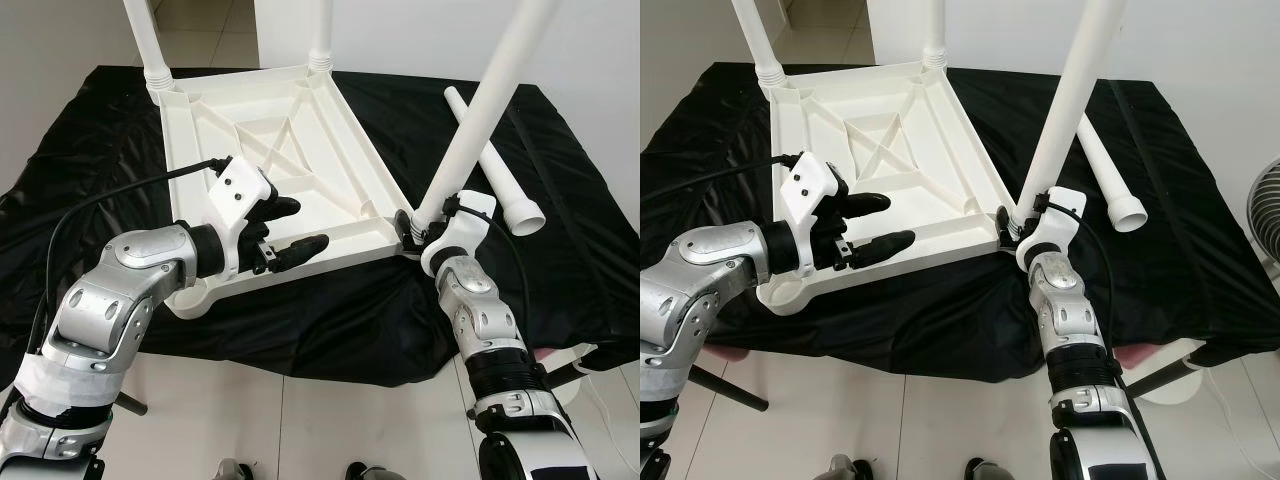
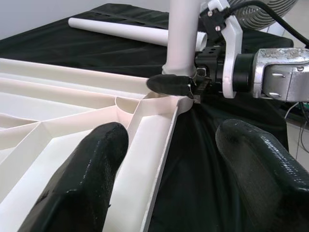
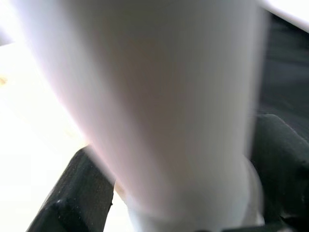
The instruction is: Building children table
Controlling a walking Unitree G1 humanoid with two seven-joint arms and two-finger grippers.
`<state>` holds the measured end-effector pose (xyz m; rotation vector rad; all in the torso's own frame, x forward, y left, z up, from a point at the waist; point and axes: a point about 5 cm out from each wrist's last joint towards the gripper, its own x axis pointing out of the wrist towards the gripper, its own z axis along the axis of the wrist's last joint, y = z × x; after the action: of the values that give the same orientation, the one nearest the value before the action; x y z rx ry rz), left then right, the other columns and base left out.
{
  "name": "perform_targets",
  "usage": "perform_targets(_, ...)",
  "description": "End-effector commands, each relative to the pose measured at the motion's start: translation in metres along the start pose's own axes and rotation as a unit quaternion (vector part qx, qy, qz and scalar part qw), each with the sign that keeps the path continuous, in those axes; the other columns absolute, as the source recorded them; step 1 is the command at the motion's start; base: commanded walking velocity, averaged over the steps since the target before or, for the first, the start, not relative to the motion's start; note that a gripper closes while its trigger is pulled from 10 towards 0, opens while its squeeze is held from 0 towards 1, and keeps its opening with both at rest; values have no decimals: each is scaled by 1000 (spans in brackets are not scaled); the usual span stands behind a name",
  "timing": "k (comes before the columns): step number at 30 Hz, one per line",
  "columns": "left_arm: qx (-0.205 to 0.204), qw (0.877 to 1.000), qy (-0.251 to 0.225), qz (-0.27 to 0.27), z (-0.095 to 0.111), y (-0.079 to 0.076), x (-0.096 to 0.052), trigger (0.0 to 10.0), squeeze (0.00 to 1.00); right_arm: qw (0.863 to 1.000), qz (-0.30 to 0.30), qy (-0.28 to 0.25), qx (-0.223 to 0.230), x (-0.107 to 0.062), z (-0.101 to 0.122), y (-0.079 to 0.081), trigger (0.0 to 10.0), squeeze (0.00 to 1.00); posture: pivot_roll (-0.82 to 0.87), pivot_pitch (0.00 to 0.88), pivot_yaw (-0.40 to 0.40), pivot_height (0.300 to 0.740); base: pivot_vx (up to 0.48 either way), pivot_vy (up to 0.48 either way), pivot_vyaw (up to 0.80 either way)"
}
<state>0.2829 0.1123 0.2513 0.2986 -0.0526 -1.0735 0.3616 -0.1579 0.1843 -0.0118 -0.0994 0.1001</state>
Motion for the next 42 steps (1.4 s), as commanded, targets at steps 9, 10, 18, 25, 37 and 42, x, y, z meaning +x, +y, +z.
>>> perform_targets(9, 4, 1000, 0, -13, 1, -2, 0, 10000, 0, 998, 35, -34, -51, -2, 12, -11, 10000, 0, -7, 150, 36, 740, 0, 0, 0)
perform_targets(10, 4, 1000, 0, -13, 1, -2, 0, 10000, 0, 997, 35, -37, -63, -2, 14, -14, 10000, 0, -7, 150, 36, 740, 0, 0, 0)
perform_targets(18, 5, 1000, 1, -13, 1, -1, 0, 10000, 0, 988, 127, -36, -82, -3, 29, -30, 10000, 0, -8, 151, 37, 740, 0, 0, 0)
perform_targets(25, 6, 1000, 0, -14, 2, 0, 0, 10000, 0, 968, 230, -21, -93, -4, 35, -34, 10000, 0, -7, 149, 45, 740, 0, 0, 0)
perform_targets(37, 6, 1000, 1, -13, 2, 0, -1, 10000, 0, 952, 276, 4, -135, 12, 46, -43, 10000, 0, 2, 143, 44, 740, 0, 0, 0)
perform_targets(42, 6, 1000, 1, -14, 2, -1, -1, 10000, 0, 946, 297, 14, -126, 11, 44, -43, 7961, 0, 5, 141, 42, 740, 0, 0, 0)
